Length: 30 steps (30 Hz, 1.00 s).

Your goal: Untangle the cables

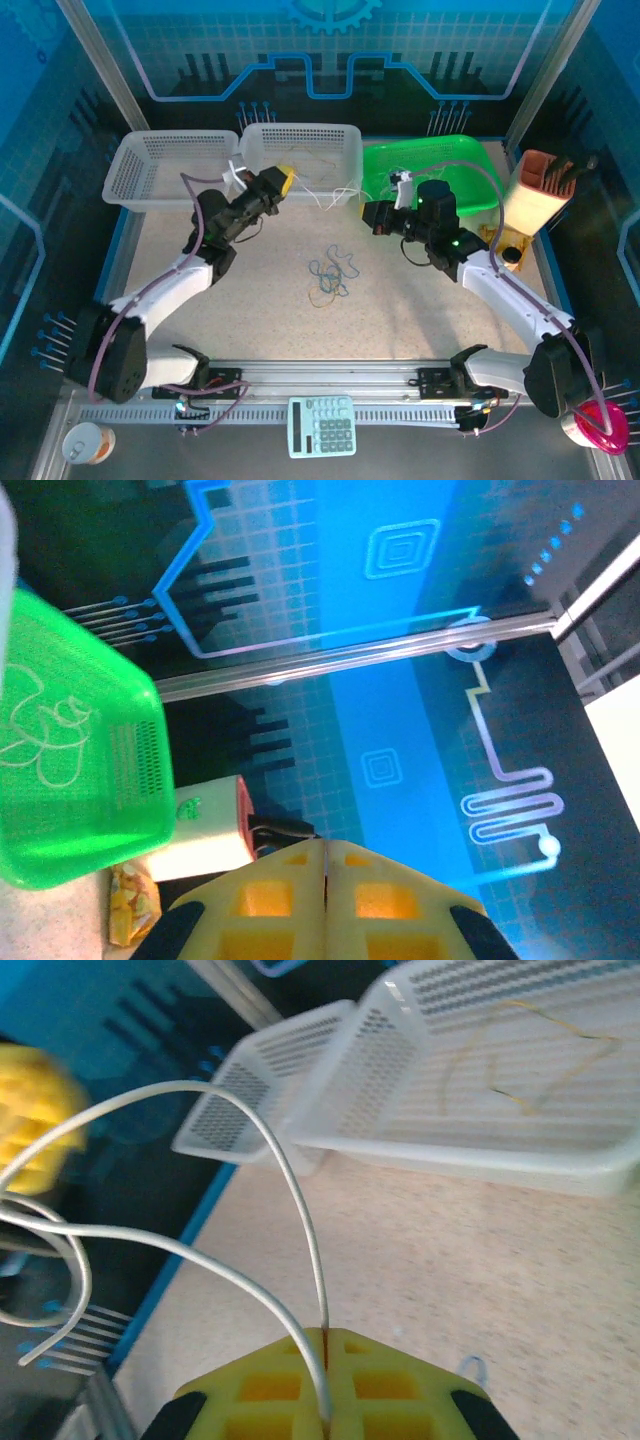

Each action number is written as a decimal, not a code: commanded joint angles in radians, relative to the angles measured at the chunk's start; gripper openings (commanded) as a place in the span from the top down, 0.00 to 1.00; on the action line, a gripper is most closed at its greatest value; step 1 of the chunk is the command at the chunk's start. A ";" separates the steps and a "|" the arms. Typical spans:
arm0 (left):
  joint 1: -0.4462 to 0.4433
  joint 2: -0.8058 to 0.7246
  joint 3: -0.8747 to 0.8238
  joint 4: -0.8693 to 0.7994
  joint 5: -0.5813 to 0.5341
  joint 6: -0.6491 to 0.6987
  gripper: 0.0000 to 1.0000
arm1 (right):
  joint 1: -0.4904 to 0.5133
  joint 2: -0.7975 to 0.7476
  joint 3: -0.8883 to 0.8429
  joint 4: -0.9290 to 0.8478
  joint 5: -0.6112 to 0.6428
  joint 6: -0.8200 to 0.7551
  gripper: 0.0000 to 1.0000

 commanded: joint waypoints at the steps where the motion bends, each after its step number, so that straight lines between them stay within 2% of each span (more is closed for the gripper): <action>1: 0.004 -0.093 0.091 -0.218 -0.009 0.206 1.00 | -0.009 0.010 -0.035 -0.114 0.145 -0.027 1.00; 5: 0.004 -0.127 0.172 -0.316 0.001 0.291 1.00 | 0.017 0.026 -0.051 -0.124 0.155 -0.022 1.00; 9: 0.004 -0.111 0.231 -0.319 0.034 0.302 1.00 | 0.054 0.056 -0.038 -0.137 0.150 -0.028 1.00; 13: 0.004 -0.078 0.292 -0.322 0.082 0.301 1.00 | 0.065 0.089 -0.029 -0.124 0.089 -0.028 0.98; 16: 0.003 -0.066 0.317 -0.328 0.106 0.297 1.00 | 0.064 0.086 -0.015 -0.124 0.070 -0.037 0.86; 19: 0.003 -0.065 0.337 -0.342 0.126 0.299 1.00 | 0.063 0.083 0.013 -0.145 0.044 -0.064 0.54; 20: 0.002 -0.063 0.344 -0.352 0.133 0.299 1.00 | 0.063 0.079 0.025 -0.149 0.039 -0.072 0.48; 30: 0.000 -0.064 0.391 -0.438 0.187 0.327 1.00 | 0.064 0.043 0.081 -0.122 -0.045 -0.103 0.32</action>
